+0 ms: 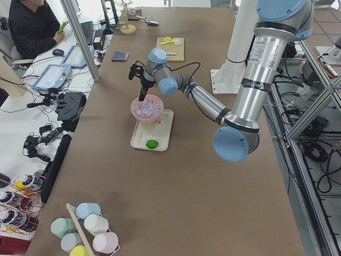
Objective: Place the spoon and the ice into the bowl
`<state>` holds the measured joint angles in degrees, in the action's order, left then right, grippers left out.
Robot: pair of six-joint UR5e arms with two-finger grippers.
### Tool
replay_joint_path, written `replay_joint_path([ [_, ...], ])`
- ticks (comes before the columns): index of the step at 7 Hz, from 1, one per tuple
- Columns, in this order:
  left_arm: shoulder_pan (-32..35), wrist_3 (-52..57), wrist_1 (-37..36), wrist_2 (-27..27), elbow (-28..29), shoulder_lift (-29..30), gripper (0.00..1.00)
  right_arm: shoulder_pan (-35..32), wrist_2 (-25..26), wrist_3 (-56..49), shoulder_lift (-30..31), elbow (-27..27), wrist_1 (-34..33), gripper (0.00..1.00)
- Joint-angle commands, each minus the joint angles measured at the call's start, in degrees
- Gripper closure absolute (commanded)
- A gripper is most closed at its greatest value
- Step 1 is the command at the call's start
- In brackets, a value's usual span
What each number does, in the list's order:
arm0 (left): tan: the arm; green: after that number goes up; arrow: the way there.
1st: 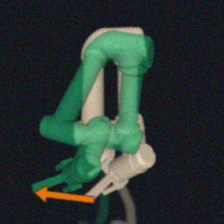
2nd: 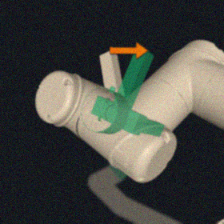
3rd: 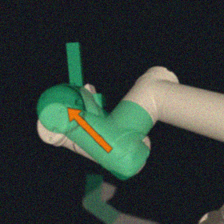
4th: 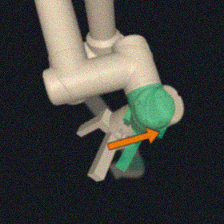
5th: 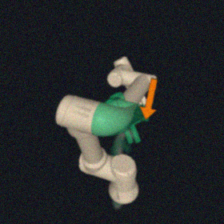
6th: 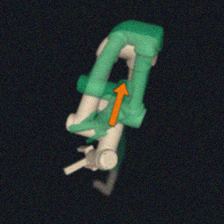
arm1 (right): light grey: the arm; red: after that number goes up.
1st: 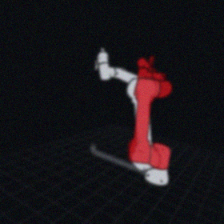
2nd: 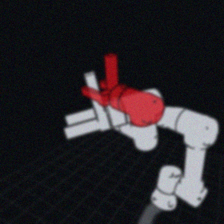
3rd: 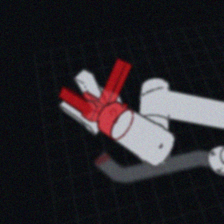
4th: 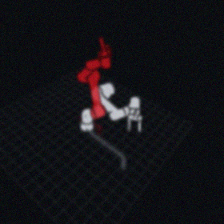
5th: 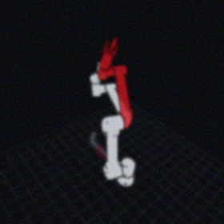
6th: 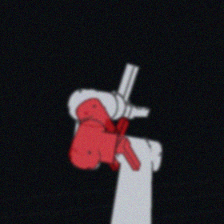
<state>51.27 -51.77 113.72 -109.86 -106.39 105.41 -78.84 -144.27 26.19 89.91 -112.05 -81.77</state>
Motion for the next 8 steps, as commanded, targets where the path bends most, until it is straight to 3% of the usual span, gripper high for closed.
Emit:
replay_joint_path([
  [1, -1.9, -0.2, 6.0, 1.0, 4.2, 0.1, 0.04, 4.6, 1.6, 8.0, -1.0, -0.6, 4.2, 0.0],
  [2, -2.3, -0.1, 6.0, 1.4, 4.3, 0.1, 0.2, 7.4, 4.1, 11.3, -1.3, -2.1, 4.3, 0.0],
  [3, -2.7, 0.3, 6.1, 1.5, 5.2, -0.1, 0.25, 9.7, 5.9, 14.3, -2.9, -3.0, 4.3, 0.0],
  [5, -5.8, 0.4, 6.2, 4.7, 7.1, 0.4, 0.25, 13.8, 8.9, 19.1, -5.4, -3.4, 4.2, 0.0],
  [8, -6.3, 0.6, 6.3, 5.1, 9.6, 1.5, 0.27, 15.2, 9.4, 19.6, -5.9, -3.4, 4.2, 0.0],
])
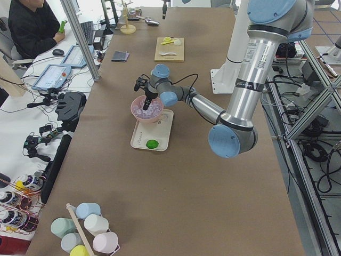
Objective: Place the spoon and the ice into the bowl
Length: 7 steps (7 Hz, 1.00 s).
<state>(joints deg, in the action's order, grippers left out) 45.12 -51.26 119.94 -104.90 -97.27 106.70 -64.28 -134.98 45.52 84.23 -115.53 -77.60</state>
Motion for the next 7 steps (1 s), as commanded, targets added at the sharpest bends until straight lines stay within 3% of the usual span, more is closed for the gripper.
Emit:
replay_joint_path([
  [1, 0.0, 0.2, 0.1, 0.1, 0.7, 0.1, 0.32, 1.6, 0.7, 3.4, -1.0, -0.1, 0.1, 0.0],
  [2, 0.0, 0.1, 0.2, 0.1, 0.7, 0.0, 0.38, 3.5, 2.2, 6.1, -2.5, -0.1, 0.1, 0.0],
  [6, 0.0, 0.2, 0.2, 0.0, 1.1, -0.6, 0.38, 5.3, 3.7, 7.3, -3.7, -0.1, 0.0, 0.0],
  [7, 0.0, 0.2, 0.2, 0.0, 1.3, -0.4, 0.42, 5.3, 3.8, 7.3, -3.7, -0.1, 0.0, 0.0],
])
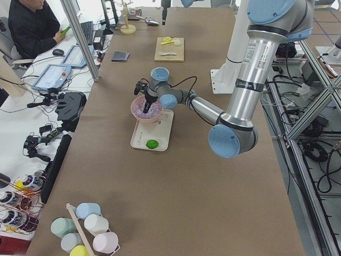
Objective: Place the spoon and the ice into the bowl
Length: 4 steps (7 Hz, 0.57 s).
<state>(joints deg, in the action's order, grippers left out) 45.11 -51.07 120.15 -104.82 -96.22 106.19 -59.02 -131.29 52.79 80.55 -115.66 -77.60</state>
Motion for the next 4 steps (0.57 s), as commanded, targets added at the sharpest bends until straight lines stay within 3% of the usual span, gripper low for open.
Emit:
replay_joint_path([
  [1, 0.0, 0.0, 0.0, 0.0, 0.6, 0.2, 0.48, 0.0, 0.1, 0.0, 0.0, 0.0, 0.0, 0.0],
  [2, 0.0, 0.0, 0.1, 0.0, 1.0, 0.4, 0.53, 0.0, 0.1, 0.0, 0.0, 0.0, 0.0, 0.0],
  [4, 0.0, -0.1, 0.6, 0.0, 1.0, 0.3, 0.82, 0.0, 0.1, 0.0, 0.0, 0.0, 0.0, 0.0],
])
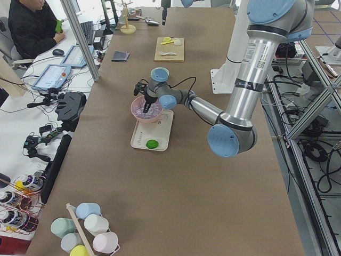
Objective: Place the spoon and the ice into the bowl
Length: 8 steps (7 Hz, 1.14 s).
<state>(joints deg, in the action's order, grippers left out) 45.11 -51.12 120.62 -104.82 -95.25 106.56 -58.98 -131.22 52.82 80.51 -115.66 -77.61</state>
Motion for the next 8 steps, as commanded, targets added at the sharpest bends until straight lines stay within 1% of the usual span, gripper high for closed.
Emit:
replay_joint_path([
  [1, 0.0, 0.0, 0.1, 0.0, -0.1, -0.1, 0.96, -0.1, -0.1, 0.0, 0.0, -0.1, 0.0, 0.0],
  [2, 0.0, 0.0, 0.1, -0.1, -0.4, -0.2, 1.0, -0.1, -0.1, 0.0, 0.1, -0.2, 0.0, 0.0],
  [3, 0.2, 0.0, 0.1, -0.6, -1.3, -0.3, 1.0, -0.1, -0.1, 0.0, 0.2, -0.2, 0.0, 0.0],
  [5, 1.2, 0.0, -0.7, -1.3, -5.4, -0.6, 1.0, -0.1, 0.0, 0.0, 0.3, -0.3, 0.0, 0.0],
  [6, 3.7, 0.0, -0.7, -4.1, -5.6, -0.5, 1.0, 0.0, 0.0, 0.1, 0.4, -0.3, 0.0, 0.0],
  [8, 4.6, -0.2, -0.7, -4.5, -6.1, 0.3, 1.0, 1.6, 0.6, 2.0, 0.6, -0.4, 0.0, 0.0],
])
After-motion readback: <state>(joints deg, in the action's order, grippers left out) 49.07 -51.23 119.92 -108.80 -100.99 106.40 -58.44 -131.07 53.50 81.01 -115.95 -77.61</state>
